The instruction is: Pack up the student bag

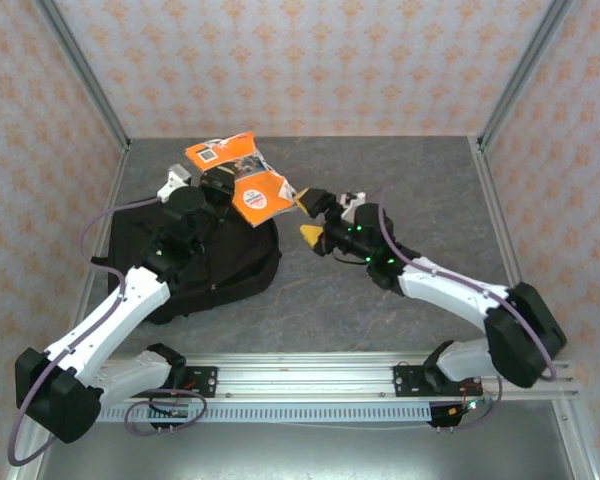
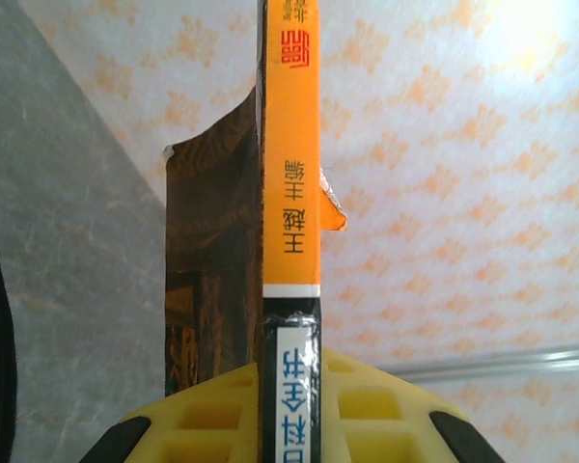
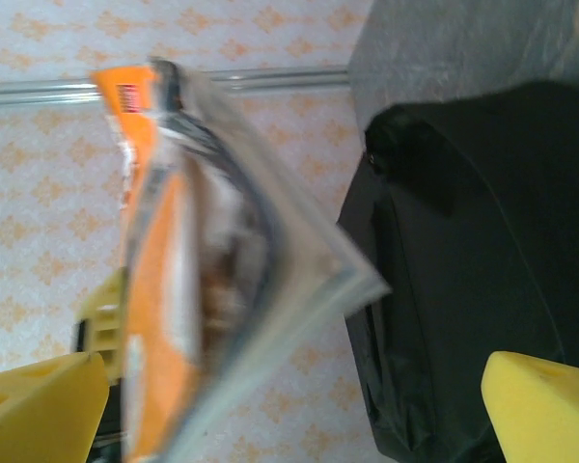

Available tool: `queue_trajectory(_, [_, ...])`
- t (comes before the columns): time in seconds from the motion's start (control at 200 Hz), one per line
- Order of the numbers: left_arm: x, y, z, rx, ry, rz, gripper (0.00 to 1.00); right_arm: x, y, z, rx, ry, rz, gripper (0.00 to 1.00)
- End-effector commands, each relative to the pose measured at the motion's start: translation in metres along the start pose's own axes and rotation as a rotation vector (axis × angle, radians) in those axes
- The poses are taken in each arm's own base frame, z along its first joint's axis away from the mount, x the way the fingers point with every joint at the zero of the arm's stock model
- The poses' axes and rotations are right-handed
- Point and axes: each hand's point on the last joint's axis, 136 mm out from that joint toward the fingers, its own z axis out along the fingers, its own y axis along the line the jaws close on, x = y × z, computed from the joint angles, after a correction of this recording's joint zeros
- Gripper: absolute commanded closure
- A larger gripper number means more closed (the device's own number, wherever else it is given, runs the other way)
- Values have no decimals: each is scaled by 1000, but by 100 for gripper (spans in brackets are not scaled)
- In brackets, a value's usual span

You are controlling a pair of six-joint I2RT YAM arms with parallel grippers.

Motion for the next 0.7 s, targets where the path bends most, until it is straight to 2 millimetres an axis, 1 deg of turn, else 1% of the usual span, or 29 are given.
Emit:
queue_trajectory(0.0, [-24,-29,-13,105,-122,-102,100,6,48,9,-225,-13,91,0])
queue_trajectory(0.135, [-20,-22,-16,99,-115,-109,100,14,62,27,-315,12,117,0])
queue_trajectory(0.28, [-16,-10,-19,77,-109,-112,100,25,81,45,-386,44,111,7])
queue_trajectory(0.43, [-15,0,-24,57,-109,-100,100,29,90,55,-417,45,113,23])
queue_trajectory(0.48, [-16,4,-26,49,-116,-97,100,32,94,56,-428,50,107,33])
queue_trajectory(0.515, [-16,7,-26,42,-120,-95,100,33,96,57,-429,50,99,37])
queue_trajectory(0.555, [-16,9,-27,37,-121,-93,100,34,95,58,-420,48,92,42])
queue_trajectory(0.621, [-15,11,-27,35,-116,-91,100,34,92,57,-404,32,80,54])
queue_trajectory(0.691, [-12,13,-27,32,-103,-93,100,29,86,54,-379,-2,58,58])
